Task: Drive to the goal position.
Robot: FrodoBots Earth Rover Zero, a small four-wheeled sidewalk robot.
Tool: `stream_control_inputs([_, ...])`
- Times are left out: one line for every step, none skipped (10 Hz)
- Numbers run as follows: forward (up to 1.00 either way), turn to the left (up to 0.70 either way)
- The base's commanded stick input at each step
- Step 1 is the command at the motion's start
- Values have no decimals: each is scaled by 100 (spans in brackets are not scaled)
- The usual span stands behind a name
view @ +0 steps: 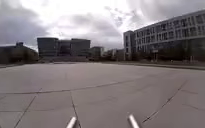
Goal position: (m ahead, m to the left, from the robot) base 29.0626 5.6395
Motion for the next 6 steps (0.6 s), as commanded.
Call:
stream_control_inputs([70,1])
stream_control_inputs([70,1])
stream_control_inputs([70,1])
stream_control_inputs([70,1])
stream_control_inputs([70,1])
stream_control_inputs([70,1])
